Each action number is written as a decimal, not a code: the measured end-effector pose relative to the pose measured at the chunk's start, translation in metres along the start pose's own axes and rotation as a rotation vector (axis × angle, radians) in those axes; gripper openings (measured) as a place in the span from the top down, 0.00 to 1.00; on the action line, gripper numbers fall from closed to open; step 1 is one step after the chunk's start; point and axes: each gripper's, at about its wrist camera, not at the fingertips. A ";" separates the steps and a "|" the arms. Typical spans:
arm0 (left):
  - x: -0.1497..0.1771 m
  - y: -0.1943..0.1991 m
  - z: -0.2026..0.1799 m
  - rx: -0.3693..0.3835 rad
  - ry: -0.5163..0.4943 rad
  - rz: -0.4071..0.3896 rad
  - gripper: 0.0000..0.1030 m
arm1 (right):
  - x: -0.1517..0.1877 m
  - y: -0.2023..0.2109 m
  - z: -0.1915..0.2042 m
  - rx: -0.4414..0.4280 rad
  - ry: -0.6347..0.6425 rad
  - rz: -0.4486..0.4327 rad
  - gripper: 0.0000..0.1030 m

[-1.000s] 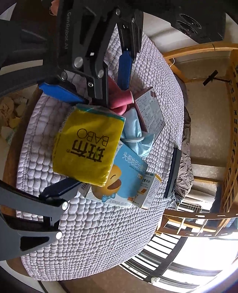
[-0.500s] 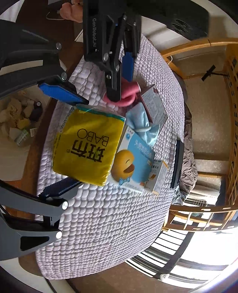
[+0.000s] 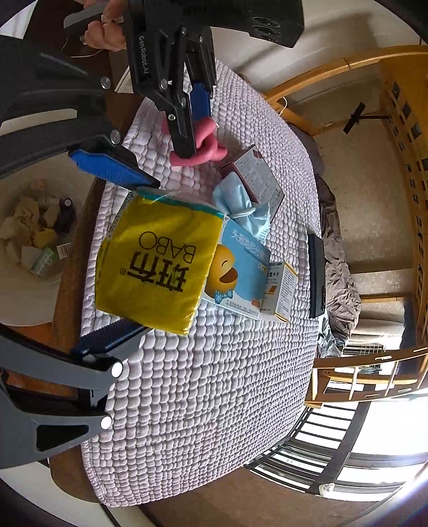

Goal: Collect trash
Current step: 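Carry the pink toy and yellow bag in both grippers to the bin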

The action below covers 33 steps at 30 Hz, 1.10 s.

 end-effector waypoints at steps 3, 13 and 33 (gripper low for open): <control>0.003 0.005 -0.001 -0.003 0.006 -0.003 0.52 | 0.002 0.006 -0.003 -0.013 -0.007 0.003 0.29; 0.014 0.016 -0.001 -0.004 0.040 -0.003 0.52 | 0.013 0.019 -0.008 -0.030 -0.006 0.019 0.29; 0.039 0.041 -0.004 -0.011 0.062 0.009 0.52 | 0.044 0.047 -0.015 -0.051 0.008 0.071 0.29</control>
Point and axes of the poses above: each gripper's, at about its wrist camera, not at the fingertips, and y roughly against the way its jaws point, z to its left, x to its underside, and after that the axes turned 6 degrees about x, right-handed
